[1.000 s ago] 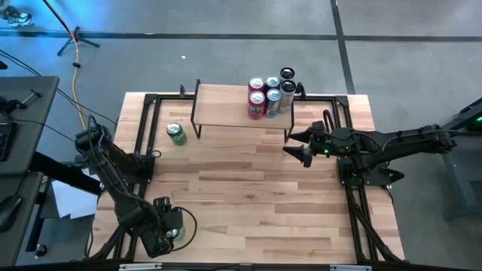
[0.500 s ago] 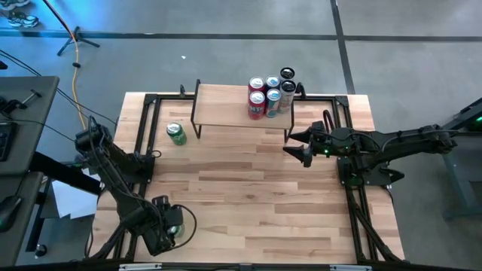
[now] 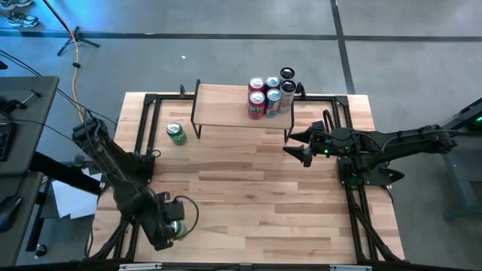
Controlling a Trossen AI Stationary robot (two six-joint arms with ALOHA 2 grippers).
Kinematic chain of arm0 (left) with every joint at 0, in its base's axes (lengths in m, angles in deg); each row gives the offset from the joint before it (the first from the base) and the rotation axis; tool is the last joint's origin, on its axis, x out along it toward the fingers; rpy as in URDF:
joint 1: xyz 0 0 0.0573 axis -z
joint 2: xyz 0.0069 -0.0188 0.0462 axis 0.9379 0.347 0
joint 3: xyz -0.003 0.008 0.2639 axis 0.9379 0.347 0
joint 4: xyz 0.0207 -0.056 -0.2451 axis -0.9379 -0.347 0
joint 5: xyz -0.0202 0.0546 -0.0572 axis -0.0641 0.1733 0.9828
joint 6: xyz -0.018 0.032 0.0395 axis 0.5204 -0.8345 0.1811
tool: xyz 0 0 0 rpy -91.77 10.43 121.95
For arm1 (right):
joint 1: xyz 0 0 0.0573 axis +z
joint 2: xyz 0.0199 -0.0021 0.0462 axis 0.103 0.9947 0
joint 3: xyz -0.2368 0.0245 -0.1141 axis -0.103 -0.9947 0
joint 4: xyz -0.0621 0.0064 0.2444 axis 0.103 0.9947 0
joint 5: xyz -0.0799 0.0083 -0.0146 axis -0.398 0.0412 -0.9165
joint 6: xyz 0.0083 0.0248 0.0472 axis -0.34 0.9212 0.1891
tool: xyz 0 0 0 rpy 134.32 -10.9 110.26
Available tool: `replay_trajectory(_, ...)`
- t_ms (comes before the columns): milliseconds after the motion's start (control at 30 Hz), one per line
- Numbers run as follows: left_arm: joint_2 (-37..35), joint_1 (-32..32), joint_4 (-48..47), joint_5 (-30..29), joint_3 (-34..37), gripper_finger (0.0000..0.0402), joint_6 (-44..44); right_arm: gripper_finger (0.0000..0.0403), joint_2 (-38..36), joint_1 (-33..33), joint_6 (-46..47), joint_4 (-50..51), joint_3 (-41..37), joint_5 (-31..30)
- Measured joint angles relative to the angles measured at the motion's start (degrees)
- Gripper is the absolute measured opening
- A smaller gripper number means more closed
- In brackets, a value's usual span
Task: Place canned beverage on shelf
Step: Put the bottom green soda can on the shelf
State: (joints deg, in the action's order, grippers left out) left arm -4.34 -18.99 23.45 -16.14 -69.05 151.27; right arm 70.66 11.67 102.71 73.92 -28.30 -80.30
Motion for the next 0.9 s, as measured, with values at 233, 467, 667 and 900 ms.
replay_trajectory(233, -9.4, -5.84, -0.04, -0.84, -4.88, 0.0224, -3.19, 0.036, 0.0, 0.01, 0.02, -0.34, 0.0, 0.6)
replay_trajectory(467, -18.8, -12.33, 0.21, -17.73, -9.24, 0.0224, -13.98, 0.036, 0.48, 0.01, -2.0, -8.73, 0.0, 0.14)
replay_trajectory(667, -26.39, -19.44, 3.16, -27.27, -9.26, 0.0224, -29.85, 0.036, 3.76, 0.01, -4.97, -19.66, 0.0, 0.19)
replay_trajectory(900, -32.96, -26.91, 11.04, -25.58, -7.17, 0.0224, -47.04, 0.036, 9.84, 0.01, -15.76, -33.61, 0.0, 0.22)
